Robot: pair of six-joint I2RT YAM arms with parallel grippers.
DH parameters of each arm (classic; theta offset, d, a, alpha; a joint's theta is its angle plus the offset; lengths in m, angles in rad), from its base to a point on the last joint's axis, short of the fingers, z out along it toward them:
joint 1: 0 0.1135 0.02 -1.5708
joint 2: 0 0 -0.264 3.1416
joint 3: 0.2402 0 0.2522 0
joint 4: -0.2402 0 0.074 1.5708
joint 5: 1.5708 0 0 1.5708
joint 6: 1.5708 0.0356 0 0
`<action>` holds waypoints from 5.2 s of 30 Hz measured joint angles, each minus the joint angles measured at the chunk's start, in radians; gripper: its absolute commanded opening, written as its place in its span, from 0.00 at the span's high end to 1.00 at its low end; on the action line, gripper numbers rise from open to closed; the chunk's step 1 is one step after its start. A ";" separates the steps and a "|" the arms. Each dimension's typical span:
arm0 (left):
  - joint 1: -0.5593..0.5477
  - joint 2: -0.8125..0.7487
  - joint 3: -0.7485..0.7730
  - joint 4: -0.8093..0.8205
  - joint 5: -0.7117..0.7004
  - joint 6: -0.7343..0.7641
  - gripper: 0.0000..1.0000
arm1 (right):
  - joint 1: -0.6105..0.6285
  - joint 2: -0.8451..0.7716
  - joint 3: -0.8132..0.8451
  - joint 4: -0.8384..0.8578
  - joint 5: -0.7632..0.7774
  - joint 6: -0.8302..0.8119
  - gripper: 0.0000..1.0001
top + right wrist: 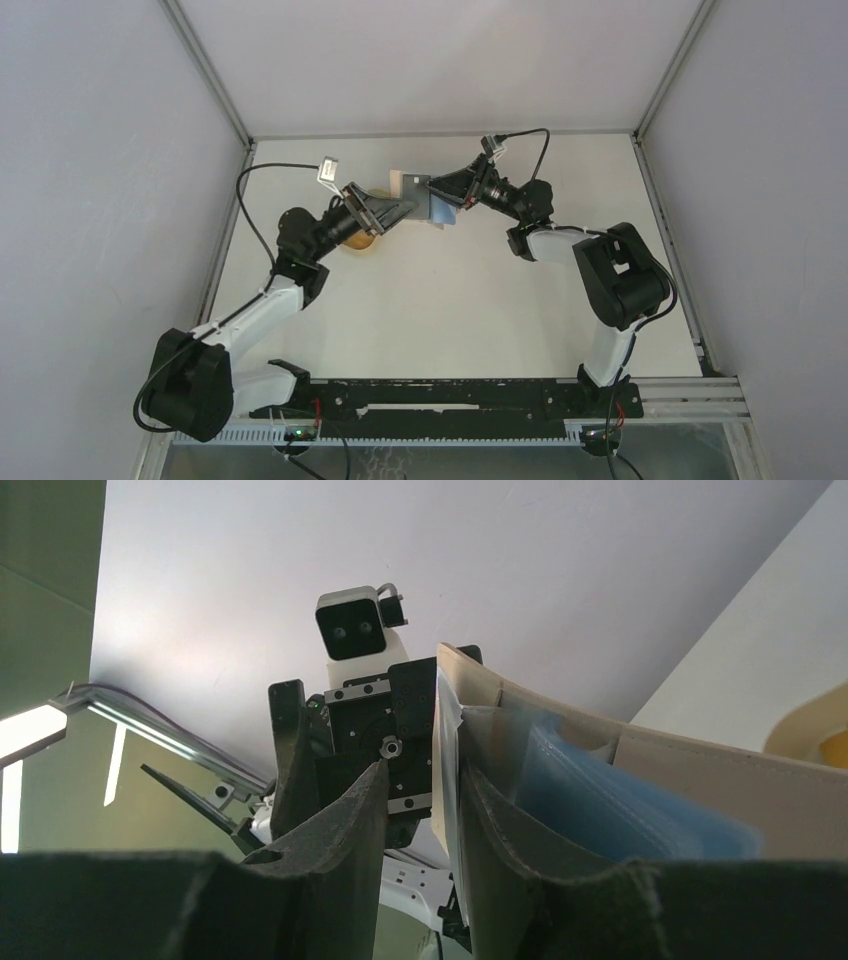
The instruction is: Take the credit cards out of the card holder
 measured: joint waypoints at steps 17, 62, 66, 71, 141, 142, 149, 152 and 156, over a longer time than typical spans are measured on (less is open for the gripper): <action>0.035 -0.033 0.000 -0.140 -0.014 0.022 0.67 | 0.000 0.000 -0.018 0.009 -0.001 0.000 0.60; 0.073 -0.036 0.000 -0.292 -0.016 0.077 1.00 | 0.037 -0.102 0.015 -0.442 -0.206 -0.312 0.63; 0.076 -0.039 0.000 -0.293 -0.016 0.091 1.00 | 0.002 -0.145 0.001 -0.473 -0.219 -0.325 0.63; 0.078 -0.043 0.000 -0.301 -0.018 0.100 1.00 | -0.027 -0.189 -0.021 -0.494 -0.234 -0.341 0.69; 0.002 -0.765 -0.231 -1.367 -0.172 0.221 1.00 | 0.296 0.847 1.605 -1.979 0.475 -1.574 0.95; -0.001 -0.763 -0.231 -1.365 -0.173 0.220 1.00 | 0.296 0.847 1.605 -1.981 0.479 -1.584 0.93; -0.014 -0.750 -0.231 -1.352 -0.174 0.212 1.00 | 0.302 0.847 1.605 -2.006 0.484 -1.647 0.82; -0.020 -0.743 -0.231 -1.352 -0.174 0.211 1.00 | 0.306 0.847 1.605 -2.016 0.490 -1.661 0.78; -0.025 -0.741 -0.231 -1.350 -0.175 0.210 1.00 | 0.309 0.847 1.605 -2.018 0.499 -1.669 0.75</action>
